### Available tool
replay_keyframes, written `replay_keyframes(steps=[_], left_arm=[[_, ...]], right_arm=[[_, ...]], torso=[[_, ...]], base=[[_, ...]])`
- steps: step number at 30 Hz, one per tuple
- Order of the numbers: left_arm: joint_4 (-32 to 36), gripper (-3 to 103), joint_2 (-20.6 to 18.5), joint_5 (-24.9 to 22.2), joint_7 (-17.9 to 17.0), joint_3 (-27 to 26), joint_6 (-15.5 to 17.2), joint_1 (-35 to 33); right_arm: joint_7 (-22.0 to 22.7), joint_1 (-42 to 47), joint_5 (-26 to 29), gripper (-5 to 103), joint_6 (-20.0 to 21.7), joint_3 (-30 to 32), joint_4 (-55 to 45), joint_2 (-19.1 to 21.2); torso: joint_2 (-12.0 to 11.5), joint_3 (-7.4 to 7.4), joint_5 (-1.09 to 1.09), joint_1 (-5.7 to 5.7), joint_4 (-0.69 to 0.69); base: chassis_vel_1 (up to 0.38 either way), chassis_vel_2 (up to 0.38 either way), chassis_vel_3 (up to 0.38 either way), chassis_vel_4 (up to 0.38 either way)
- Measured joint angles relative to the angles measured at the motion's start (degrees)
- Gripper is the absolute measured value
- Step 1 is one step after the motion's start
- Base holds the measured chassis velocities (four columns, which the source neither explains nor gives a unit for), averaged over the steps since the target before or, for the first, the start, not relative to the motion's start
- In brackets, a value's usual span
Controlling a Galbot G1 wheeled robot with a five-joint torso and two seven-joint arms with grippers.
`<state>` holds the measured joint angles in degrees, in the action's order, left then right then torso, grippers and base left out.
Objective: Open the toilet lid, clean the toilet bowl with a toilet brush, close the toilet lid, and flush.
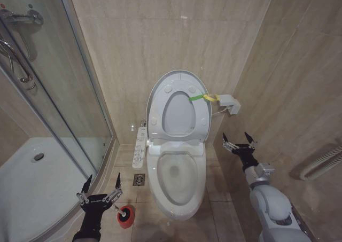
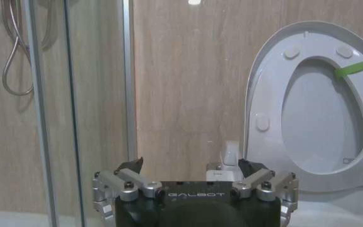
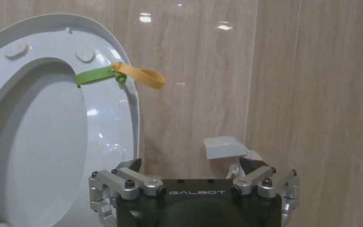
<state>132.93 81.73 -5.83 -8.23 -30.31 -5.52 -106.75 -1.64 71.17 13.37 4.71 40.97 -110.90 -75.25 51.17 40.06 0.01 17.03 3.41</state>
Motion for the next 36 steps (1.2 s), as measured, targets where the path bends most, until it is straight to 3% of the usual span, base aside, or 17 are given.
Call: replay_keyframes(steps=[19, 36], left_arm=[[0.0, 98, 0.0, 0.0, 0.0, 0.0, 0.0, 0.0], [0.0, 98, 0.0, 0.0, 0.0, 0.0, 0.0, 0.0]], right_arm=[[4.3, -10.3, 1.8, 100, -1.7, -5.7, 8.9, 3.8], [4.5, -19.7, -0.6, 100, -3.7, -7.4, 18.3, 4.2]], torso=[[0.0, 0.0, -0.01, 0.0, 0.0], [0.0, 0.0, 0.0, 0.0, 0.01]], base=[[0.0, 0.0, 0.0, 0.0], [0.0, 0.0, 0.0, 0.0]])
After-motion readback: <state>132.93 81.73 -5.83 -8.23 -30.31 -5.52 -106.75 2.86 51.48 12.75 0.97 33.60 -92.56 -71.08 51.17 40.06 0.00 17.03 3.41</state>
